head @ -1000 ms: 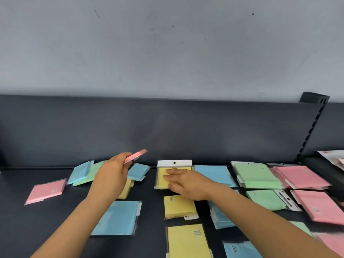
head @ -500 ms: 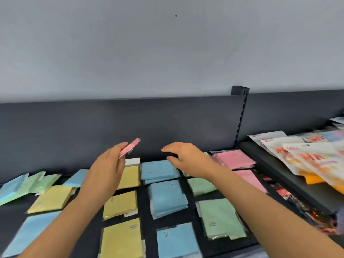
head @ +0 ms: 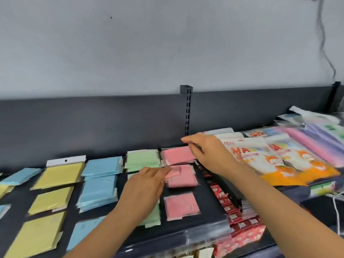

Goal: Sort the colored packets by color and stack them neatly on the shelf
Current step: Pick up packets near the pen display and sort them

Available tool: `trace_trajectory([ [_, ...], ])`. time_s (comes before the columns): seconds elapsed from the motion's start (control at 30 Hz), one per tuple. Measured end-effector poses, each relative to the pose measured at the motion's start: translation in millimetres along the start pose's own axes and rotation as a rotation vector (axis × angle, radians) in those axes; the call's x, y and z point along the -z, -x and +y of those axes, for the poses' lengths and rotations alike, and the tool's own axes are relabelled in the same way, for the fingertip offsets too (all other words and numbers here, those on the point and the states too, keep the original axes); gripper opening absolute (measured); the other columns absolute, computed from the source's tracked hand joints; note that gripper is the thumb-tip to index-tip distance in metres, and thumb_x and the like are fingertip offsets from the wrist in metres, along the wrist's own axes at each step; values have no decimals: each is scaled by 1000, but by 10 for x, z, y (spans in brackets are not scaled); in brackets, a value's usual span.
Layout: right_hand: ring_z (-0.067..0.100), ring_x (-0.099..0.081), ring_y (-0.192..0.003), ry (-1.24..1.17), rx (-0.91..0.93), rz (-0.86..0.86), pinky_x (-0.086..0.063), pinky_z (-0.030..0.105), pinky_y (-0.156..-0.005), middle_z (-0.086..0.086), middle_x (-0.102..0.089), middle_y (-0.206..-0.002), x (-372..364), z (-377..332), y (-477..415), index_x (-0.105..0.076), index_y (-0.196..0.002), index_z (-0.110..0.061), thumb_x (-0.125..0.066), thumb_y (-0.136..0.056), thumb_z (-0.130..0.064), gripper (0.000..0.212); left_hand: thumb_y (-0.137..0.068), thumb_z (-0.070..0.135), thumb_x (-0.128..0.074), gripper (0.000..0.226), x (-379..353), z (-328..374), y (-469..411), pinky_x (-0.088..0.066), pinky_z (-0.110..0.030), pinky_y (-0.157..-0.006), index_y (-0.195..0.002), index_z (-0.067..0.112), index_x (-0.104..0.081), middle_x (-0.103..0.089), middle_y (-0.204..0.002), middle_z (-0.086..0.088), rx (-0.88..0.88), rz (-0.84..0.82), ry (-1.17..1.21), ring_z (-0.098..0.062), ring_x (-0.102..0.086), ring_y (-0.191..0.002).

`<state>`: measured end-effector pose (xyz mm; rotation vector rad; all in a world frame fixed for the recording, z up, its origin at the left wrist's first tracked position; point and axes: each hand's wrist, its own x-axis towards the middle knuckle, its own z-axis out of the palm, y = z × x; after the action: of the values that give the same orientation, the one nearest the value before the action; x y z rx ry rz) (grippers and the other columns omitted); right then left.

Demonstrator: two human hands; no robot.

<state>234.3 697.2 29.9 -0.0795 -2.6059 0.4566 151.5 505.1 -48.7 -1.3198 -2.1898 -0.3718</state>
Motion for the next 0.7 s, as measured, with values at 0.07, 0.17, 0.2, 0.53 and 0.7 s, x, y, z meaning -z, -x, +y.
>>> trace_trajectory([
  [0.07,12,-57,-114,-8,10,5,-45,29,-98,-3,-63,-123,73,96,63,-62,-122,-18,-45,-95,-12,33,-75,26,-58,37,-68,173,23,-51,-25,-51,-112,30,-63,-70,-85,12,0,-48,-45,-12,-63,-73],
  [0.17,10,-57,-113,-19,41,-22,-44,25,-97,-6,-63,-122,135,185,146,-62,-121,-20,-44,-96,-14,32,-76,24,-63,36,-111,357,70,-53,-26,-52,-111,30,-62,-70,-87,10,13,-106,-65,-12,-63,-73],
  [0.2,10,-57,-113,-28,49,-32,-44,25,-97,-5,-63,-123,137,195,168,-62,-122,-20,-44,-96,-14,32,-75,24,-65,38,-112,405,90,-53,-27,-55,-112,30,-61,-70,-89,9,14,-125,-73,-12,-64,-75],
  [0.53,13,-58,-112,-149,124,-58,-46,30,-97,-3,-64,-121,67,92,279,-62,-122,-17,-44,-96,-11,32,-79,76,-8,76,-55,536,124,-31,-37,-107,-140,37,-31,-41,-136,6,89,-577,31,-17,-39,-124],
  [0.7,13,-59,-109,-156,166,-72,-48,35,-94,-4,-64,-120,-11,-9,230,-63,-120,-18,-44,-95,-11,32,-82,70,-8,71,28,530,148,-21,-35,-112,-143,37,-23,-32,-145,9,114,-492,-7,-13,-26,-134],
])
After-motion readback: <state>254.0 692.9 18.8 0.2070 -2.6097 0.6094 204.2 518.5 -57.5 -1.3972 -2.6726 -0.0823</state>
